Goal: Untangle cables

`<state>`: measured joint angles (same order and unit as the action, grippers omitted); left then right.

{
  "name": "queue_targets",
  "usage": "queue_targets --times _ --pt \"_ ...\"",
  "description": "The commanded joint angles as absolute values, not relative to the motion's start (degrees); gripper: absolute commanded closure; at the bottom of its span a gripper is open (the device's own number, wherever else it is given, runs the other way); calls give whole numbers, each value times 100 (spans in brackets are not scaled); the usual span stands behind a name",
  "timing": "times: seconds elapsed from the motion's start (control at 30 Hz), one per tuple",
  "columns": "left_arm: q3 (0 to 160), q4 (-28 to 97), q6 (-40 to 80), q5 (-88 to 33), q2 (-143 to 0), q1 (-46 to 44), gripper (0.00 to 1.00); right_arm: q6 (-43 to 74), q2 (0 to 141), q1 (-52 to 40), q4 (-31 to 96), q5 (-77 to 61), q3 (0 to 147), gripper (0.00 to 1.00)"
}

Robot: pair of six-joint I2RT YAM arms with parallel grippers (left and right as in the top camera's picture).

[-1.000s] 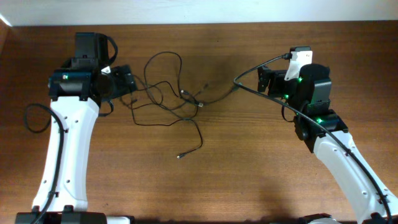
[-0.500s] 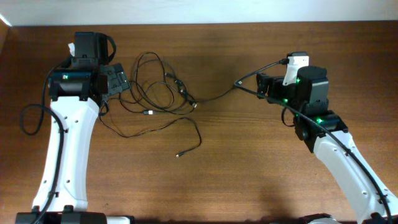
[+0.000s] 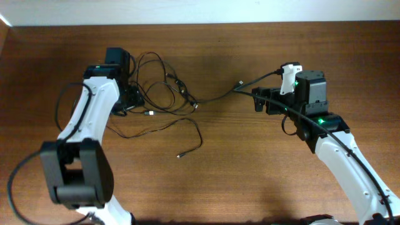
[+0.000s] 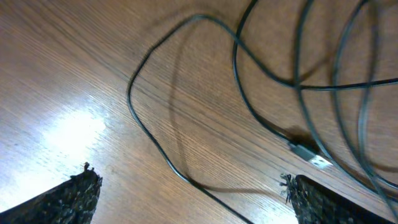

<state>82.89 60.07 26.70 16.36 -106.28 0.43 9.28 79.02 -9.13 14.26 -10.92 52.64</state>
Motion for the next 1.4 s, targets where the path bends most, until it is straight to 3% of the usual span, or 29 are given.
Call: queue_targets --times 0.0,0.37,0.47,0.53,0.57,0.63,0.7,0.73,0.9,1.1,1.23,1.37 --pt "8250 5977 2762 1632 -11122 316 1 993 7924 -893 1603 -1247 5306 1" --pt "8141 5559 2733 1719 -11745 1002 2 993 7924 -895 1741 -1249 5306 1" --pt "7946 5345 2735 1715 -11749 1002 14 993 7924 -895 1743 -1249 5306 1" --pt "7789 5218 2735 1717 -11749 1002 24 993 7924 -893 1743 -1249 5306 1" --pt "7719 5162 2735 1712 -11749 1002 39 993 7924 -895 1745 -1249 5306 1" --pt "7609 5103 2733 1715 -11749 1002 79 993 7924 -893 1776 -1249 5306 1" --pt "7609 5098 2735 1712 -11749 1002 96 993 7924 -893 1782 -1249 5306 1" --pt "7609 5100 2733 1667 -11749 1002 100 993 7924 -893 1782 -1249 5306 1" --pt "8173 5649 2069 414 -11371 1002 100 993 7922 -893 1780 -1356 5306 1" --pt "10189 6632 2067 331 -9494 1002 100 996 7922 -893 1778 -1463 5306 1" --pt "11231 6278 2119 -368 -8193 1002 100 993 7922 -893 1778 -1461 5306 1" --pt "11310 5531 2373 -517 -7306 1002 100 993 7924 -893 1778 -1461 5306 1"
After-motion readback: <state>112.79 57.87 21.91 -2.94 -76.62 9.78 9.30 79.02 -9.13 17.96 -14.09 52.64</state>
